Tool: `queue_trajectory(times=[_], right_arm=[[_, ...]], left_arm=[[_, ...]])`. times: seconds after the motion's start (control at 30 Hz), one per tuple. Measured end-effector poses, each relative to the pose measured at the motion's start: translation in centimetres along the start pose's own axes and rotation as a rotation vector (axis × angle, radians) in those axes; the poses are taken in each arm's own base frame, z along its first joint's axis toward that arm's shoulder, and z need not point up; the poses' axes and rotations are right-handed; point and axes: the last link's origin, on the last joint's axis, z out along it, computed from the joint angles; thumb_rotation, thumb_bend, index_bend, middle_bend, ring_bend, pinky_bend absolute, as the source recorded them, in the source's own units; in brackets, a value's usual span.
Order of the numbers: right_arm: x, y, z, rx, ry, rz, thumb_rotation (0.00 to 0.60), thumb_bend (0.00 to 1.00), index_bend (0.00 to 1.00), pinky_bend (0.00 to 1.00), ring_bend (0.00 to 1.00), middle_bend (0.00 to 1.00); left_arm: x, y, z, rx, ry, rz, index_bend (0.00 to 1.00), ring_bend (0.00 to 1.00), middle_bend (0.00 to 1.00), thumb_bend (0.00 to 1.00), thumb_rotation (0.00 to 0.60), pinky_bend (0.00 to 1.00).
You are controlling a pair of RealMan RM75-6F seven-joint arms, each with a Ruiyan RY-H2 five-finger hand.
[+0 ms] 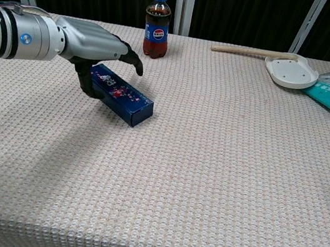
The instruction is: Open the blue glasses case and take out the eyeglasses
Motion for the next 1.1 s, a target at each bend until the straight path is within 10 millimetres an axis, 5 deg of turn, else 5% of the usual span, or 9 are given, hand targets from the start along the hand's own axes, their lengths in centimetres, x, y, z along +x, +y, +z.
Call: queue_trajectory(times=[1.1], right_arm=[[-0.02,0.27,-0.06,-0.013,-0.007,0.000,0.600,0.48,0.00,0.00,0.00,0.08]], left_arm=[[0.53,0.69,0.34,-0.032,-0.020,0.000,0.33,0.00,0.12,0.61,0.600,0.00]])
